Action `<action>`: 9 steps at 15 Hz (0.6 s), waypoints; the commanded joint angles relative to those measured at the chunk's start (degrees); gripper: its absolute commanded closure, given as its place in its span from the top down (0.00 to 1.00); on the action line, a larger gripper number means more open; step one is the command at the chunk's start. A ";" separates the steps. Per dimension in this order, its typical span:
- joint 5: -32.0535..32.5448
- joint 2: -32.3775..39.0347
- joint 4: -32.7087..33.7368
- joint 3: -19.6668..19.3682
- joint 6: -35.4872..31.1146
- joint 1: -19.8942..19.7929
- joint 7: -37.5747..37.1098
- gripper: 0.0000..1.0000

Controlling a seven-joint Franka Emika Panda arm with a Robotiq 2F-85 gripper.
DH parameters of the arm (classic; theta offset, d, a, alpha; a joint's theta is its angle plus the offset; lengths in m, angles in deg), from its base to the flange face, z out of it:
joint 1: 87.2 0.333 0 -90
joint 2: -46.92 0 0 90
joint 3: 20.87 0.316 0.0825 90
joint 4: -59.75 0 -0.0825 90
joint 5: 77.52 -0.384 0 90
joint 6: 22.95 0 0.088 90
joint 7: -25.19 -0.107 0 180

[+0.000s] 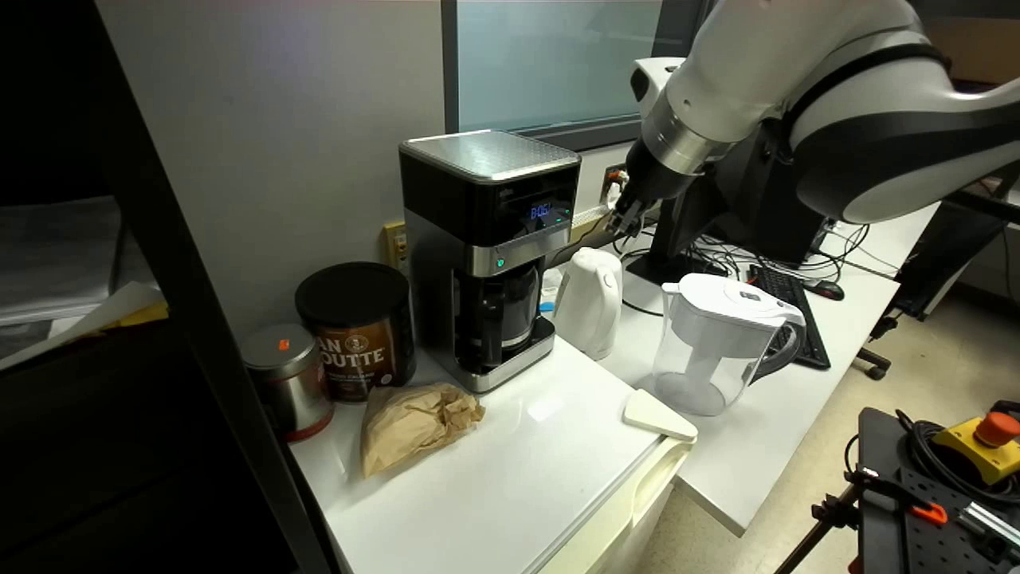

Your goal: Press a button on the coffeemaker.

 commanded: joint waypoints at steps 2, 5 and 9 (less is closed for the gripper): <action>1.18 5.72 6.00 -3.02 -1.10 3.08 -1.16 0.02; 0.63 8.00 8.49 -4.34 -0.95 4.21 -0.79 0.03; -0.12 10.84 11.41 -5.67 -0.71 5.33 -0.30 0.03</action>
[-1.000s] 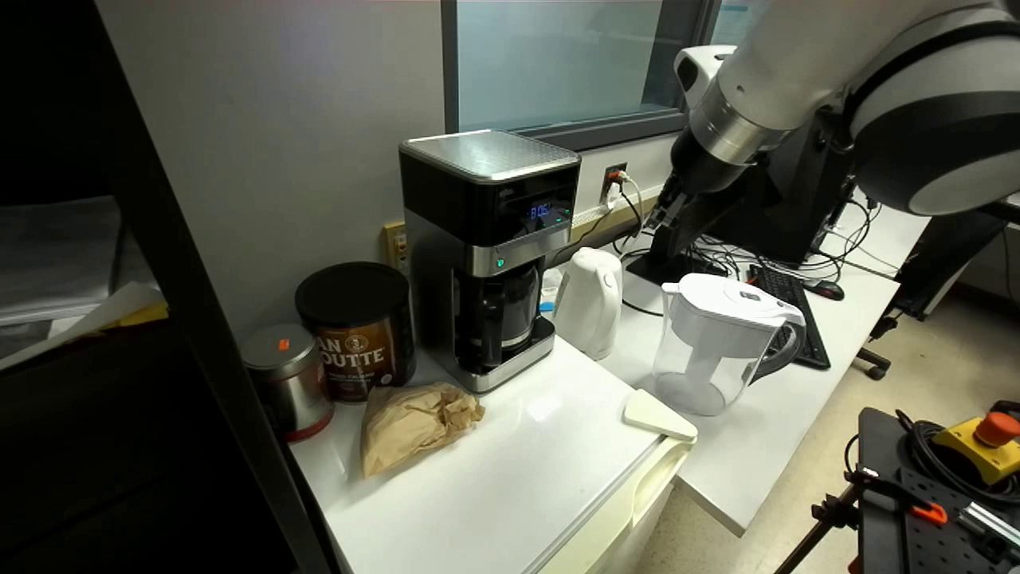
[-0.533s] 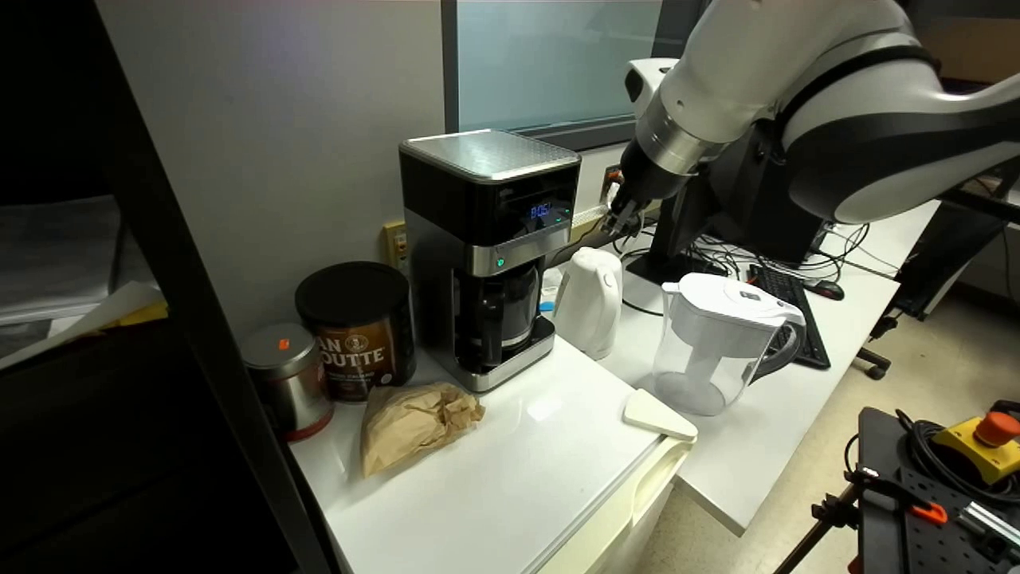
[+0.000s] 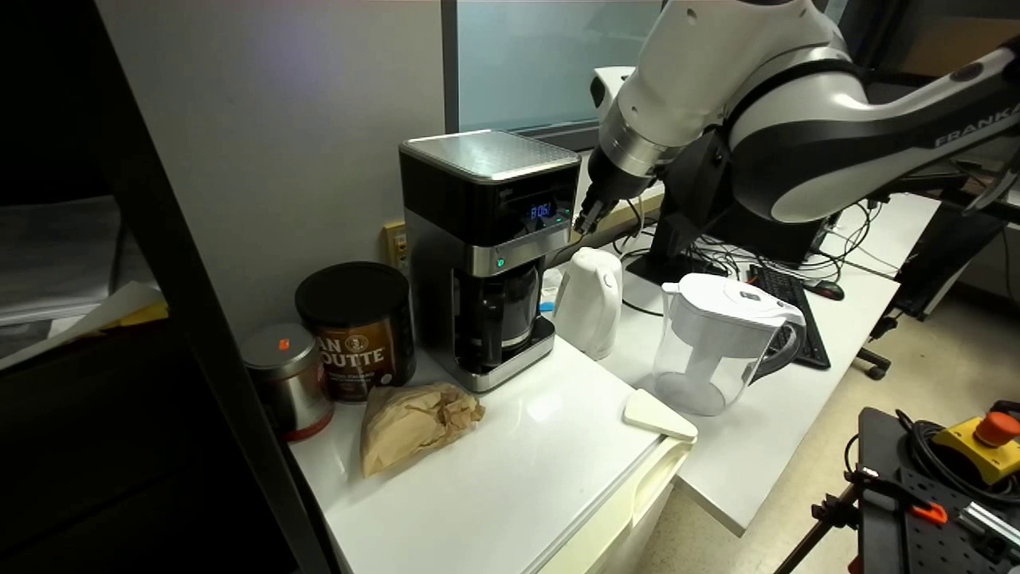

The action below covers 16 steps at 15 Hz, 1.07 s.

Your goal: Press a button on the coffeemaker.

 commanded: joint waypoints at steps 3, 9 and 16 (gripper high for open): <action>-0.39 4.64 5.01 -2.46 -0.17 2.58 -0.07 0.03; 0.25 5.89 6.61 -3.50 -0.40 3.73 -0.40 0.03; 1.43 2.08 1.08 -3.73 0.27 4.60 -0.54 0.00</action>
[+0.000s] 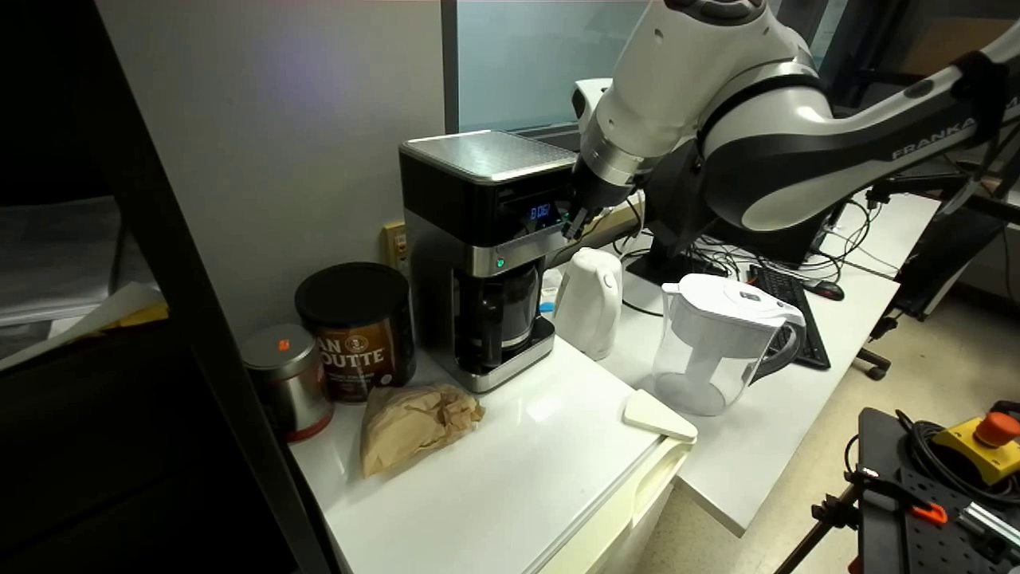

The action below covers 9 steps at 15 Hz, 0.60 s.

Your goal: Press a button on the coffeemaker.

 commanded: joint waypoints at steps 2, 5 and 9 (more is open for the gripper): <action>3.99 -3.32 -4.94 -1.07 -0.78 2.17 -1.60 0.02; 10.25 -6.71 -9.93 -0.89 -1.48 2.70 -4.00 0.02; 21.07 -11.94 -16.54 0.28 -1.35 2.38 -9.86 0.02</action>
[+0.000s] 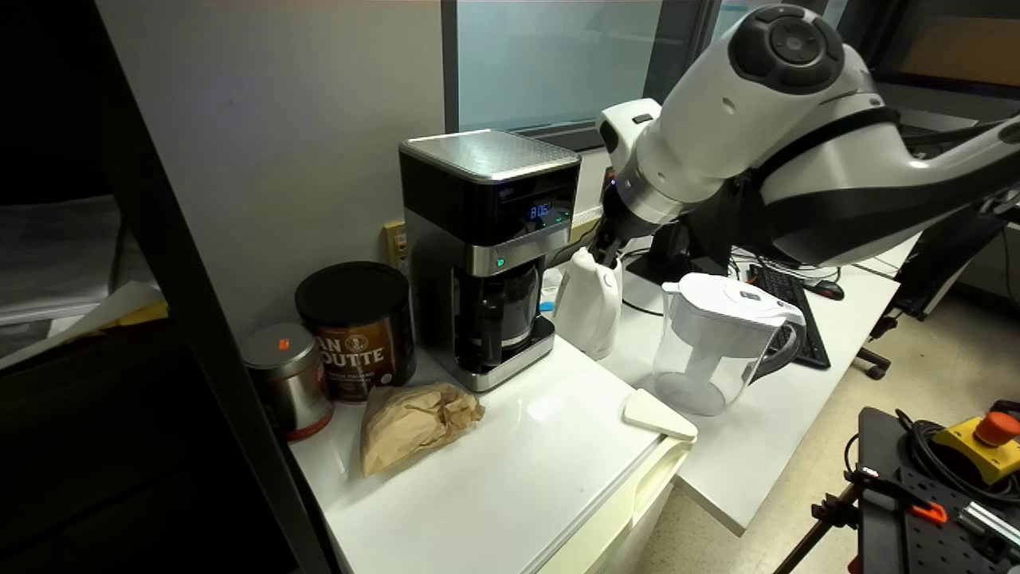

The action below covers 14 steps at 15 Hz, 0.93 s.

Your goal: Press a button on the coffeemaker.

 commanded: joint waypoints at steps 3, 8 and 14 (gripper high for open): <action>14.15 -8.79 -10.01 1.33 -1.12 -0.32 -9.33 0.02; 22.36 -13.14 -15.06 2.39 -1.61 -0.53 -15.37 0.02; 26.82 -15.72 -17.88 2.31 -3.20 -0.42 -18.86 0.01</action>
